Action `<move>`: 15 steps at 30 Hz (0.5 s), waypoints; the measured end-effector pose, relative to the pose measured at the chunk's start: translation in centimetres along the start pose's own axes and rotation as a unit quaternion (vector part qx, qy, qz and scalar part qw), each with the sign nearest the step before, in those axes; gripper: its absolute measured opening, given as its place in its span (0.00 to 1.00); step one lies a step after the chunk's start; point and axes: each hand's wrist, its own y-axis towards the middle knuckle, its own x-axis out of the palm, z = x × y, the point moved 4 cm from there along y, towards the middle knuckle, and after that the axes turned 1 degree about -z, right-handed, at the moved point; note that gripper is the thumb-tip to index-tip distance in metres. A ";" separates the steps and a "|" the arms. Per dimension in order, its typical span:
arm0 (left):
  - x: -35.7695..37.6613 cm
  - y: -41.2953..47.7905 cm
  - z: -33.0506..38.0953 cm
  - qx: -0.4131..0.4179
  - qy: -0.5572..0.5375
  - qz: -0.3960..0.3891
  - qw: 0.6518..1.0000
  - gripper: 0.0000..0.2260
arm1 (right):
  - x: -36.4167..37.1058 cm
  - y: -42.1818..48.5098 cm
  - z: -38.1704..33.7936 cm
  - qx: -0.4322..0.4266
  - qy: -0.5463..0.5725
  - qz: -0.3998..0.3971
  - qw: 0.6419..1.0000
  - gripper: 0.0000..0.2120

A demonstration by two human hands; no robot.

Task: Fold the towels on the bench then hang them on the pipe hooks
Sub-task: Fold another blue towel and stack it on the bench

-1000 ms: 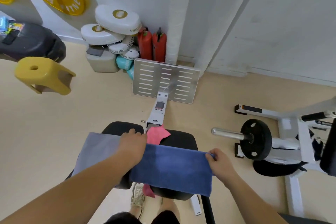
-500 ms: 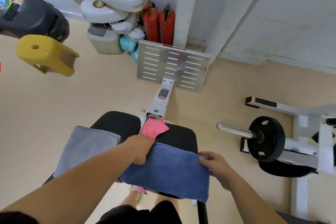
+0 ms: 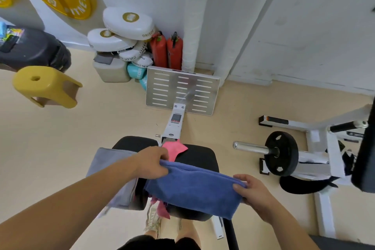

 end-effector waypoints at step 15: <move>-5.1 -12.6 1.7 0.061 -0.334 0.304 0.890 0.09 | 8.7 -14.8 -10.8 -0.159 0.153 0.240 0.945 0.19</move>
